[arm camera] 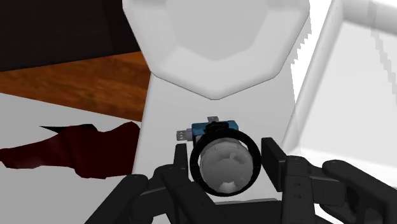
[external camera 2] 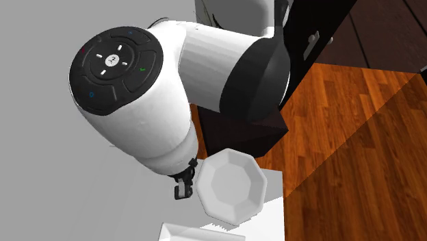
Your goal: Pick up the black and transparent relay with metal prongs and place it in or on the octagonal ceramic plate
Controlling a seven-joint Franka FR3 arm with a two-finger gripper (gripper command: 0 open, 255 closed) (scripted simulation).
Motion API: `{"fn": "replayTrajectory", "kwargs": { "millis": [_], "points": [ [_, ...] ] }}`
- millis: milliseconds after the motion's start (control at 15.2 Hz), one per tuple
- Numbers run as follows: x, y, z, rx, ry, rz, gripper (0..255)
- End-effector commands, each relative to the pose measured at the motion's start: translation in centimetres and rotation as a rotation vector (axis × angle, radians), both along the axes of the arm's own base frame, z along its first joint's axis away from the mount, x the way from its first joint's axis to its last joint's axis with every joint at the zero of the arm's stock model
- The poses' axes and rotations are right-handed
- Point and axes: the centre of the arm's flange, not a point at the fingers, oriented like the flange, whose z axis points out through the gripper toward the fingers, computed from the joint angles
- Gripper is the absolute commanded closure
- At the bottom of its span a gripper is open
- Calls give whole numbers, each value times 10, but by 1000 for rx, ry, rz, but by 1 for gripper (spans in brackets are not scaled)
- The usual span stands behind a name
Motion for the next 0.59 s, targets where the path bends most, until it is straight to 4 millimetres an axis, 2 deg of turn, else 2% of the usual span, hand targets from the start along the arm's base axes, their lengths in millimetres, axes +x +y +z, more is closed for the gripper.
{"fn": "replayTrajectory", "kwargs": {
  "millis": [0,462,528],
  "points": [
    [-25,8,8,0,0,-1,255],
    [-112,36,22,0,0,-1,255],
    [-130,42,25,0,0,-1,255]
  ]
}}
